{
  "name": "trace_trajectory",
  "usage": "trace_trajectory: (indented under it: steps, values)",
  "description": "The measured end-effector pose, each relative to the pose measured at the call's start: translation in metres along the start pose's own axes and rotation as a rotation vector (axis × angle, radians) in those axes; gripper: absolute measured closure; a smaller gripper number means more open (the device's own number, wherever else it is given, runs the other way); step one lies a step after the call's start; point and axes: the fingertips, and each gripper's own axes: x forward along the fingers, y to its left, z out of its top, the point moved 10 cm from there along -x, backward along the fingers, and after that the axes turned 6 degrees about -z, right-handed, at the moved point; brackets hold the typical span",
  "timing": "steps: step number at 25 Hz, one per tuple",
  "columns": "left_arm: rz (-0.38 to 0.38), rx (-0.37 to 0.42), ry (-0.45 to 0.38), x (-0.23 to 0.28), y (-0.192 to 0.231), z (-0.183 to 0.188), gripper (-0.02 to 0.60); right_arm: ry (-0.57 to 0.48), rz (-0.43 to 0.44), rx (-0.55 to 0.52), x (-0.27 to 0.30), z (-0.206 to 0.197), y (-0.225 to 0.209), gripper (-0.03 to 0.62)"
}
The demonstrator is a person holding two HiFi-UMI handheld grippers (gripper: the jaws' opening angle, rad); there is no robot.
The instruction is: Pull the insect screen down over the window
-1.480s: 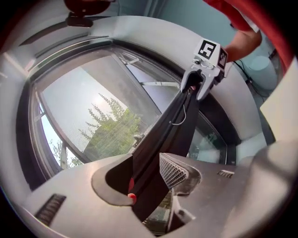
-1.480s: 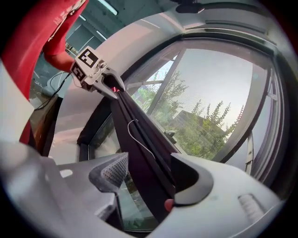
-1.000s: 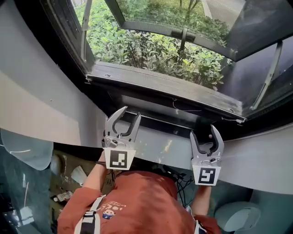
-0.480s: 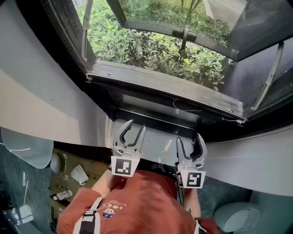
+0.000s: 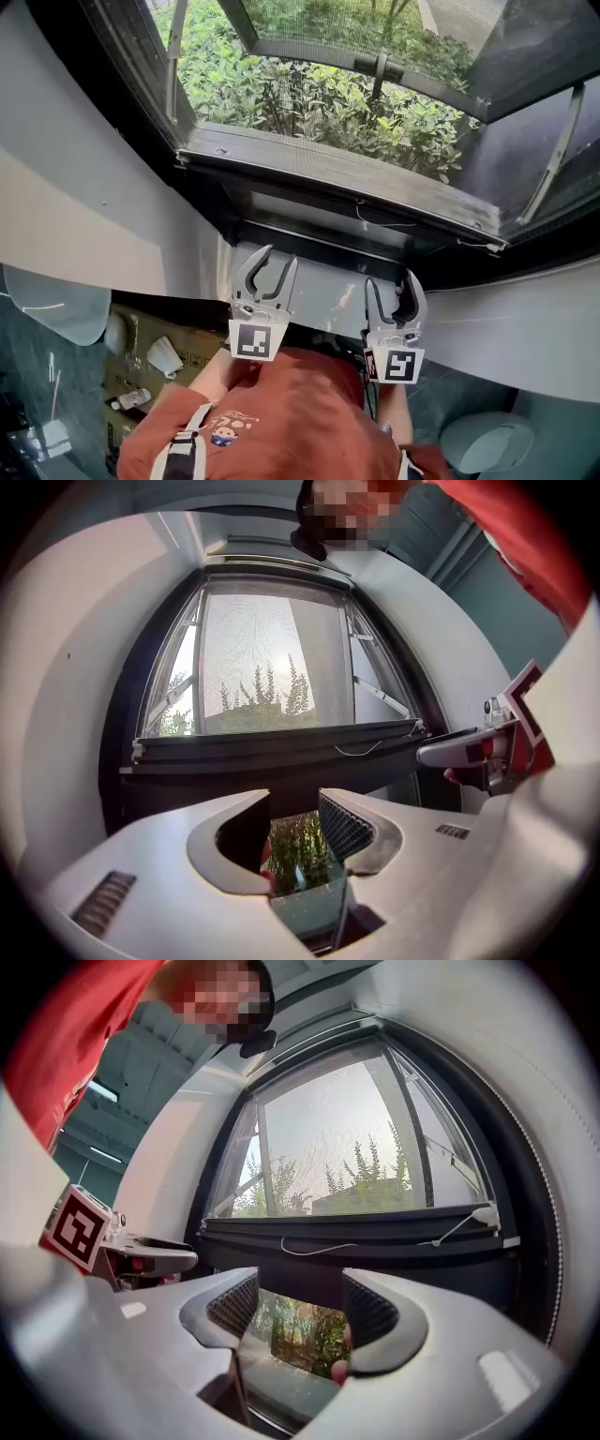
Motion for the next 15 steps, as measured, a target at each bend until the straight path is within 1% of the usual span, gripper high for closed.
trace_trajectory:
  steps: [3, 4, 5, 7, 8, 9, 10, 15]
  values:
    - [0.008, -0.01, 0.001, -0.0002, -0.0004, 0.0, 0.431, 0.004, -0.002, -0.001, -0.0002, -0.0001, 0.0002, 0.331]
    - [0.011, -0.013, 0.002, -0.0008, -0.0003, 0.0001, 0.448, 0.008, -0.005, -0.004, -0.0006, -0.0001, 0.0002, 0.357]
    - [0.014, -0.013, 0.004, -0.001, -0.0001, 0.0003, 0.48, 0.011, -0.01, -0.009, -0.0009, 0.0002, -0.0002, 0.385]
    - [0.013, -0.014, 0.008, -0.0003, 0.0007, 0.0011, 0.561, 0.012, -0.028, -0.023, -0.0018, 0.001, -0.0016, 0.467]
    - [0.008, -0.022, 0.008, 0.0004, 0.0006, 0.0016, 0.576, 0.011, -0.041, -0.029, -0.0025, 0.0012, -0.0024, 0.509]
    - [0.001, -0.033, 0.007, 0.0011, 0.0003, 0.0021, 0.576, 0.01, -0.052, -0.034, -0.0029, 0.0012, -0.003, 0.558]
    - [-0.007, -0.039, 0.003, 0.0017, 0.0, 0.0027, 0.577, 0.009, -0.059, -0.036, -0.003, 0.0011, -0.0036, 0.585]
    - [-0.023, -0.019, -0.008, 0.0016, -0.0011, 0.0056, 0.577, 0.002, -0.058, -0.031, -0.003, 0.0037, -0.0046, 0.585]
